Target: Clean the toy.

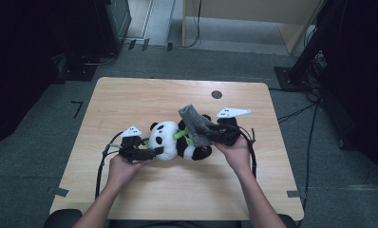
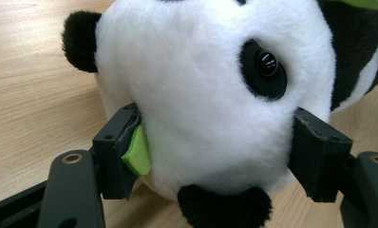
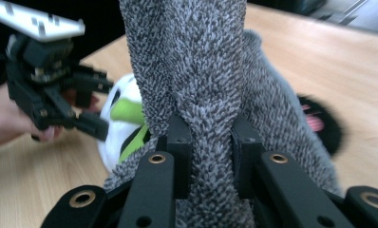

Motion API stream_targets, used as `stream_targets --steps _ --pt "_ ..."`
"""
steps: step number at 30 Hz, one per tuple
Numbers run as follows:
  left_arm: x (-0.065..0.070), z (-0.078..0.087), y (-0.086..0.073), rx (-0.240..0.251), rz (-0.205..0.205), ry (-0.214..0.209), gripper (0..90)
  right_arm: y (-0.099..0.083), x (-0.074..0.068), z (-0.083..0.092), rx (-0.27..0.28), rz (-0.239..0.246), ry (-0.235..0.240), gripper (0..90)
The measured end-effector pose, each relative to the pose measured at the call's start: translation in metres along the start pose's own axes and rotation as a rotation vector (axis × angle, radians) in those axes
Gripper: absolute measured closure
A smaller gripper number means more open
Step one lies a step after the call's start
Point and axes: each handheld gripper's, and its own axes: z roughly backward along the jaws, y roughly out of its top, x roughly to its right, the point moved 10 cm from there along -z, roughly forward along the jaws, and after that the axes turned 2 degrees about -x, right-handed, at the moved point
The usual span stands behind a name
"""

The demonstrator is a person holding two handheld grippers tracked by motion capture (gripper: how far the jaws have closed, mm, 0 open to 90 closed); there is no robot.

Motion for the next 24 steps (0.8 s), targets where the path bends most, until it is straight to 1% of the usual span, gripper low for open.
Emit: stream_targets --steps 2,3,4,6,8,10,12,13,14,18,20,22,24 --pt "0.0 0.0 0.0 0.001 0.0 0.001 28.5 -0.007 -0.004 -0.011 -0.043 0.015 0.011 74.9" --pt "0.0 0.0 0.0 0.0 -0.001 0.001 28.5 -0.011 -0.004 -0.015 -0.063 0.024 0.007 74.6" --pt "0.0 0.0 0.0 0.001 0.001 0.001 28.5 -0.014 -0.004 -0.019 -0.069 0.032 0.002 74.5" --pt "0.0 0.0 0.0 0.003 0.002 0.0 28.5 -0.015 -0.002 -0.019 -0.053 0.039 -0.003 74.4" --pt "0.0 0.0 0.0 0.002 -0.003 0.001 28.5 -0.017 0.001 -0.018 -0.06 0.029 -0.006 74.4" --pt "0.0 0.0 0.0 0.0 -0.009 0.0 28.6 -0.018 0.003 -0.018 -0.056 0.026 -0.001 74.4" --pt "0.0 0.0 0.0 0.0 -0.01 -0.004 28.7 -0.02 0.004 -0.017 -0.055 0.007 0.017 74.4" --pt "0.0 0.0 0.0 -0.001 -0.01 -0.006 28.7 -0.021 0.005 -0.017 -0.055 0.007 0.019 74.4" --pt "0.0 0.0 0.0 -0.002 -0.011 -0.006 28.7 -0.022 0.006 -0.016 -0.057 -0.003 0.022 74.4" --pt "-0.001 0.0 0.0 -0.008 -0.009 -0.01 28.8 -0.027 0.016 -0.012 -0.066 -0.027 0.012 74.5" --pt "-0.001 0.0 0.0 -0.008 -0.006 -0.011 28.8 -0.031 0.021 -0.009 -0.074 -0.056 0.019 74.6" --pt "-0.001 0.0 0.0 -0.004 -0.003 -0.016 28.8 -0.034 0.025 -0.008 -0.072 -0.079 0.028 74.7" --pt "-0.001 0.0 0.001 -0.004 0.0 -0.017 28.7 -0.037 0.03 -0.007 -0.074 -0.095 0.029 74.9"
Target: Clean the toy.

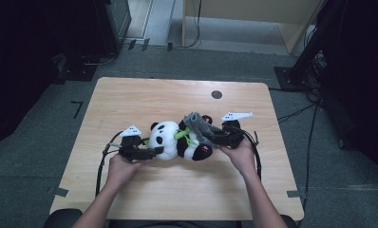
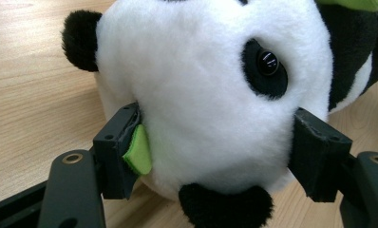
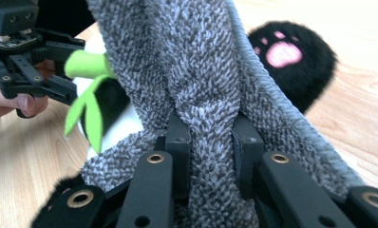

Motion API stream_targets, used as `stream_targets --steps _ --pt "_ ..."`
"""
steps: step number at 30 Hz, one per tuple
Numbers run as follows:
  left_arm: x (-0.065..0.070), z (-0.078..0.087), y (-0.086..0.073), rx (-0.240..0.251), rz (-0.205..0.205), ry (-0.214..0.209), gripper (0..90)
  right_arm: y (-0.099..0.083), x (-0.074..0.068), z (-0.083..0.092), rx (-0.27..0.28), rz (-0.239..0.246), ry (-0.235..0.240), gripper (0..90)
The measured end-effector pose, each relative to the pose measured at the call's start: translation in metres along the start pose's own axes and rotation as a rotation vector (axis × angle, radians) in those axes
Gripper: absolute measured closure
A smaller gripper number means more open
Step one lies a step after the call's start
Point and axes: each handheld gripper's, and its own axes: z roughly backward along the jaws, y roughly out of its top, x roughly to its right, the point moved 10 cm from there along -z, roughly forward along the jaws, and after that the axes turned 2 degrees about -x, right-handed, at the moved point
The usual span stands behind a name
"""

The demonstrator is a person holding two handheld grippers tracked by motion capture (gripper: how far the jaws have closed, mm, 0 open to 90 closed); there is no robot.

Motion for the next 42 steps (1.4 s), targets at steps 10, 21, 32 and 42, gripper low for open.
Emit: stream_targets --steps 10,21,32,42 --pt "-0.001 -0.001 0.002 0.0 0.016 -0.008 28.5 -0.012 0.017 0.003 -0.027 -0.033 -0.038 75.1" --pt "-0.002 -0.001 0.004 0.0 0.028 -0.016 28.4 -0.03 0.037 0.0 -0.077 -0.075 -0.089 75.5" --pt "-0.002 -0.001 0.004 0.001 0.027 -0.017 28.4 -0.042 0.048 -0.004 -0.116 -0.12 -0.096 75.2" --pt "-0.002 -0.001 0.004 -0.003 0.031 -0.018 28.3 -0.053 0.065 -0.008 -0.193 -0.134 -0.165 75.1"
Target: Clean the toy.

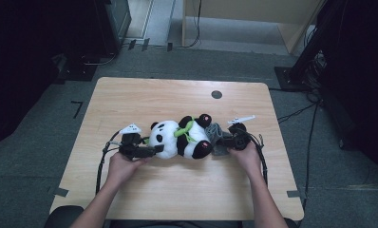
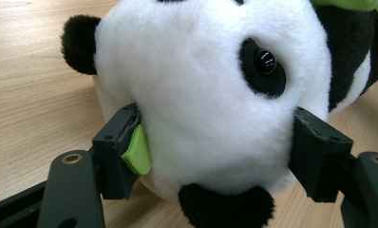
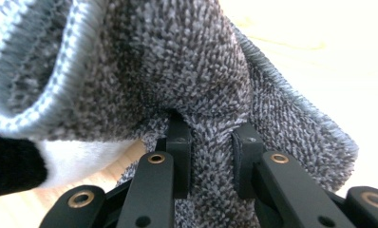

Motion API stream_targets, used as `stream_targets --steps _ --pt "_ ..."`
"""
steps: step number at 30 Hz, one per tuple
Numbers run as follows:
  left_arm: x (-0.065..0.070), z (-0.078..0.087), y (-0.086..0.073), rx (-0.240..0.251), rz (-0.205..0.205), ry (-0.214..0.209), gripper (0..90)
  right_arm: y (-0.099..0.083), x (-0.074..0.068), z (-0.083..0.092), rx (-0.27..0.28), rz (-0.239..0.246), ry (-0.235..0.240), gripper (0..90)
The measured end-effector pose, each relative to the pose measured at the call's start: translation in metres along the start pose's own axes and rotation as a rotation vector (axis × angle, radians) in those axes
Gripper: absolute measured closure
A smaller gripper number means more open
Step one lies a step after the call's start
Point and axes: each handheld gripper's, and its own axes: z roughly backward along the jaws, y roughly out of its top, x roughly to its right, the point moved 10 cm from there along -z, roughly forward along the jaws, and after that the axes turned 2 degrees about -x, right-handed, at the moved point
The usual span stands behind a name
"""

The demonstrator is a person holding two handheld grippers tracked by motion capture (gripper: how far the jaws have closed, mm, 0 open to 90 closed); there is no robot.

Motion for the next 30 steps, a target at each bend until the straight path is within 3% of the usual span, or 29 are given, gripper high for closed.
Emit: stream_targets --steps 3,6,9,11,16,18,20,25,28,30 --pt "0.0 0.0 0.0 -0.002 0.0 -0.001 28.4 -0.001 0.009 0.004 -0.017 0.006 -0.049 75.2" --pt "0.0 0.0 0.0 -0.004 -0.004 0.0 28.3 -0.001 0.021 0.015 -0.008 -0.041 -0.083 75.5" --pt "0.0 0.0 0.0 -0.003 -0.003 -0.001 28.3 0.006 0.025 0.034 0.051 -0.063 -0.081 75.8" --pt "0.0 0.0 0.0 -0.002 -0.003 -0.001 28.3 0.012 0.019 0.05 0.105 -0.055 -0.058 75.8" --pt "0.0 0.0 0.0 -0.005 -0.001 0.0 28.3 0.029 -0.012 0.089 0.212 -0.009 0.006 75.7" --pt "0.0 0.0 0.0 -0.008 -0.002 0.0 28.3 0.035 -0.026 0.097 0.236 -0.001 0.046 75.7" --pt "-0.001 0.0 0.0 -0.011 -0.002 -0.001 28.2 0.04 -0.047 0.104 0.246 0.046 0.077 75.7" --pt "-0.001 0.0 0.001 -0.015 0.002 -0.001 28.2 0.037 -0.092 0.101 0.207 0.144 0.132 75.3" --pt "-0.001 -0.001 0.001 -0.016 -0.001 0.0 28.2 0.028 -0.114 0.087 0.157 0.174 0.178 75.0" --pt "0.0 -0.001 0.001 -0.021 -0.018 0.007 28.2 0.023 -0.12 0.075 0.13 0.2 0.176 74.8"
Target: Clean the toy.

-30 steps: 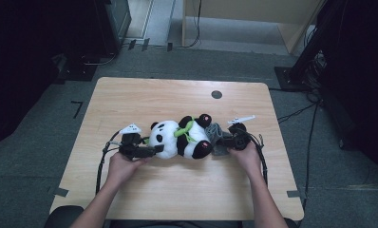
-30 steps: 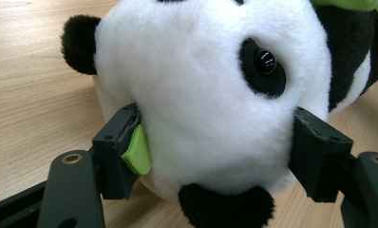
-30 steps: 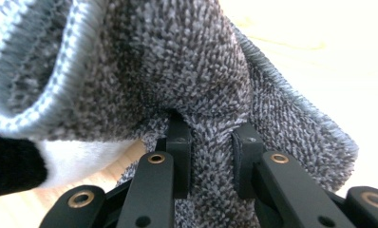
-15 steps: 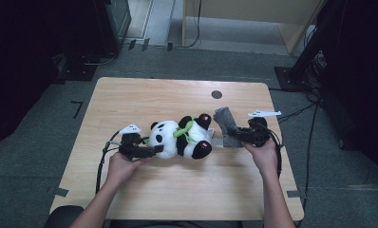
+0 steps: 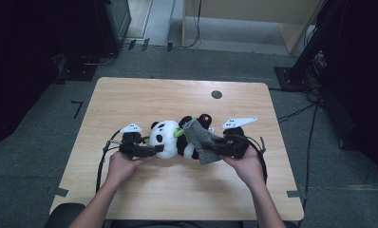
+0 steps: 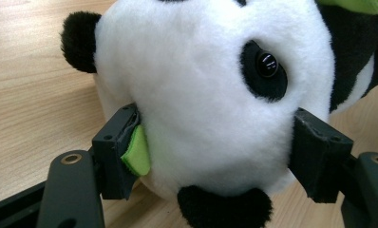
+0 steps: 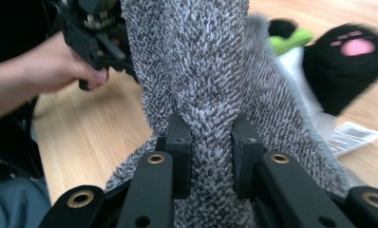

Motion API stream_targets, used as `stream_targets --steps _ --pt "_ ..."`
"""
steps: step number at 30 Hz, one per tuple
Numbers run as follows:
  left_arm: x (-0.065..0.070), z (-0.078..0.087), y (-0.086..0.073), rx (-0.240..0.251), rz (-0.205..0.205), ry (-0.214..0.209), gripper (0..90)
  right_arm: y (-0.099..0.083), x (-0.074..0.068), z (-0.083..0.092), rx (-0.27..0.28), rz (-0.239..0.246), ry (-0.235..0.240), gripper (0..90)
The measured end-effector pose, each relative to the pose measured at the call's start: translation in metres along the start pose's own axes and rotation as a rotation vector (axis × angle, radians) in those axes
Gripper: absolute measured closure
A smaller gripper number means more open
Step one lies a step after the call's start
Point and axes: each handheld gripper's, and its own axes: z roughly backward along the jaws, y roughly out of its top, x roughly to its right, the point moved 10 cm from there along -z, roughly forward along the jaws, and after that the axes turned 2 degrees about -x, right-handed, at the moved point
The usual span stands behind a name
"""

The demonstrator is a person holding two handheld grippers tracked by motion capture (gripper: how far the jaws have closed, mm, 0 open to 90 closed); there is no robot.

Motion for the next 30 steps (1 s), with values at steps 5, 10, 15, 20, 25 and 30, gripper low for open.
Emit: stream_targets --steps 5,10,15,20,25,30 --pt "0.001 0.0 0.0 -0.002 -0.005 0.004 28.1 -0.003 0.007 -0.006 0.014 -0.011 -0.003 74.7" --pt "0.001 0.0 0.0 0.0 -0.004 0.003 28.0 -0.005 0.016 -0.003 0.028 -0.022 -0.02 74.4" --pt "0.001 -0.001 0.0 0.003 -0.002 0.001 28.0 -0.005 0.022 -0.002 0.038 -0.026 -0.039 74.3" --pt "0.001 -0.001 0.0 0.002 -0.006 0.001 28.0 -0.007 0.033 -0.001 0.044 -0.025 -0.098 74.7" --pt "0.001 -0.001 0.0 0.001 -0.008 0.002 27.9 -0.011 0.042 -0.002 0.038 -0.05 -0.109 74.8" --pt "0.001 -0.001 0.0 0.004 -0.002 -0.001 27.9 -0.017 0.053 0.001 0.017 -0.057 -0.158 75.3"
